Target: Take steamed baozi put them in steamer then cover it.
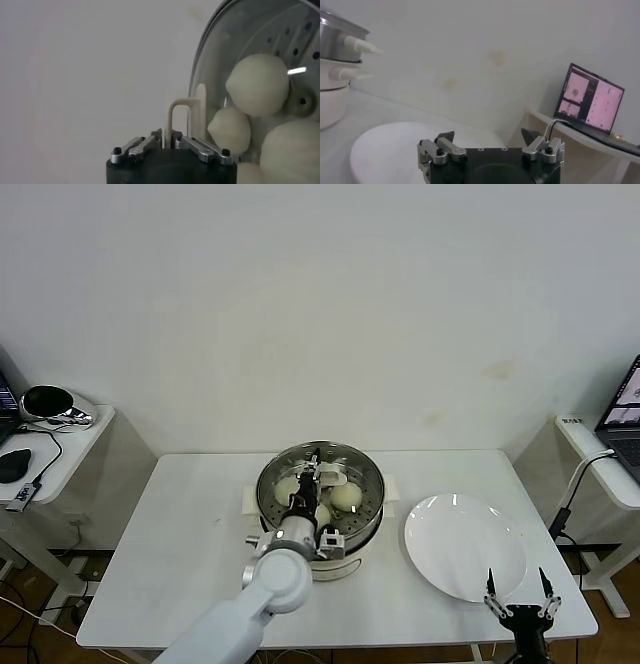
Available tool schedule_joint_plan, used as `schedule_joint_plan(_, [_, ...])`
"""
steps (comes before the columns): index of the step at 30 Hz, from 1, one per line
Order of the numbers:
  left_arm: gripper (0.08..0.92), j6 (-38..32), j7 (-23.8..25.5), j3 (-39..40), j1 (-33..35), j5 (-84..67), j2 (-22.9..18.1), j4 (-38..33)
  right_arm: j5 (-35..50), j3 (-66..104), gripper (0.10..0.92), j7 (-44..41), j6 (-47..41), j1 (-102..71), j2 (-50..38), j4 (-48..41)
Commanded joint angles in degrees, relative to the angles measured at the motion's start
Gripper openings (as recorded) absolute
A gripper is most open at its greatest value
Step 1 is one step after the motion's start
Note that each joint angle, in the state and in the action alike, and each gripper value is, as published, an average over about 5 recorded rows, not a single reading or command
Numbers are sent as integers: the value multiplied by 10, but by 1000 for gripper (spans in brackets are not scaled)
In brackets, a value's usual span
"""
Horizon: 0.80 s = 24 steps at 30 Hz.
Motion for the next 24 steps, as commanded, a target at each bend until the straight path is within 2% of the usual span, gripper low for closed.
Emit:
schedule_joint_plan(1, [411, -12, -36, -25, 65, -35, 25, -80, -3, 0, 823, -1, 1, -2, 0, 1])
schedule_joint_plan(8, [610, -41, -93, -78, 178, -99, 77, -208, -6, -1, 823, -2, 1, -6, 2, 2])
schedule_joint_plan(11, [697, -74, -136, -143, 245, -160, 90, -268, -8, -3, 823, -5, 3, -7, 3, 2])
schedule_joint_plan(13, [756, -125, -187, -206, 306, -241, 93, -293, -7, -6, 823, -8, 6, -7, 3, 2])
schedule_joint_plan(16, [809, -267, -261, -319, 396, -426, 85, -283, -5, -11, 823, -12, 13, -8, 3, -1])
schedule_joint_plan(19, [821, -382, -290, -425, 452, -638, 62, -253, -5, -16, 823, -17, 20, -10, 1, -3])
schedule_joint_plan(21, [822, -385, -301, -462, 481, -743, 56, -250, -3, -21, 823, -22, 22, -13, -1, -3])
schedule_joint_plan(24, [823, -341, -317, -479, 525, -836, 61, -258, 14, -31, 823, -32, 20, -20, -7, 2])
